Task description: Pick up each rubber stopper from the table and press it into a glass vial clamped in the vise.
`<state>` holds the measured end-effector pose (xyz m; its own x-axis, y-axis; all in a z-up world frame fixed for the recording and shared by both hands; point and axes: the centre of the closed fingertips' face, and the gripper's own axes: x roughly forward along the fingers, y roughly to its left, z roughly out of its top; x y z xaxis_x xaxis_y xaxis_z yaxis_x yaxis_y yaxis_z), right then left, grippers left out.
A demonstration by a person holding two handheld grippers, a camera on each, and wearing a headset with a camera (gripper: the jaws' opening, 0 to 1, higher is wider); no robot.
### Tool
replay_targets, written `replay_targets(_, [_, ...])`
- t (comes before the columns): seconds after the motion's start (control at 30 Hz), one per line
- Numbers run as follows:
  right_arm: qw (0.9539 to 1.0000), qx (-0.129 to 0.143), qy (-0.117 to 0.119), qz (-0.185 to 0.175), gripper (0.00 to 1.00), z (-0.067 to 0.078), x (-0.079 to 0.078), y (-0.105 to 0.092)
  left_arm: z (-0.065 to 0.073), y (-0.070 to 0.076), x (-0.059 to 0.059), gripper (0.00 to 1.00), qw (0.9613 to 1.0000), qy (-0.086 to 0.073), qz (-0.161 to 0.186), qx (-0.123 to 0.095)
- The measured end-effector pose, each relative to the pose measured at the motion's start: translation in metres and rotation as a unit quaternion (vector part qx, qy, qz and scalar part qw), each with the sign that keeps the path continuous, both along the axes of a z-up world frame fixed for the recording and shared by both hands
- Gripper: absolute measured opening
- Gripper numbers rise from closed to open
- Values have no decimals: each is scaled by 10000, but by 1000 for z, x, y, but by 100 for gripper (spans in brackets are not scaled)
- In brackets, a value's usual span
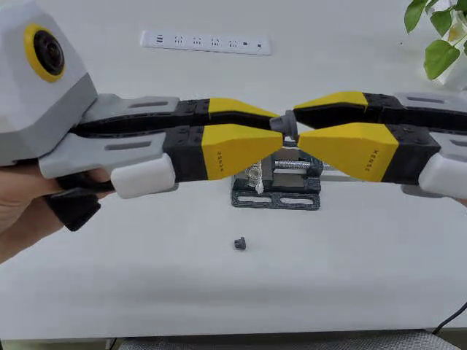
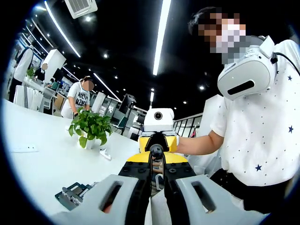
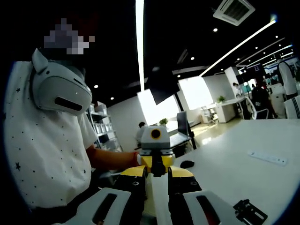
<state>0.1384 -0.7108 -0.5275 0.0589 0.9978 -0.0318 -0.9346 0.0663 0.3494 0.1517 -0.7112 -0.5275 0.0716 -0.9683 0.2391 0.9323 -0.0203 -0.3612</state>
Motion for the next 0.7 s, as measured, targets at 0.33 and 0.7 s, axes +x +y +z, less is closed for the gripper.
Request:
replay_targets(0.33, [9999, -18, -54, 90, 7, -2, -3, 1, -2, -1, -4, 4, 9999, 72, -139, -18])
replay_targets(0.7, [9997, -29, -94, 229, 7, -2, -6, -1, -2, 0, -7, 4, 9994, 190, -281, -105])
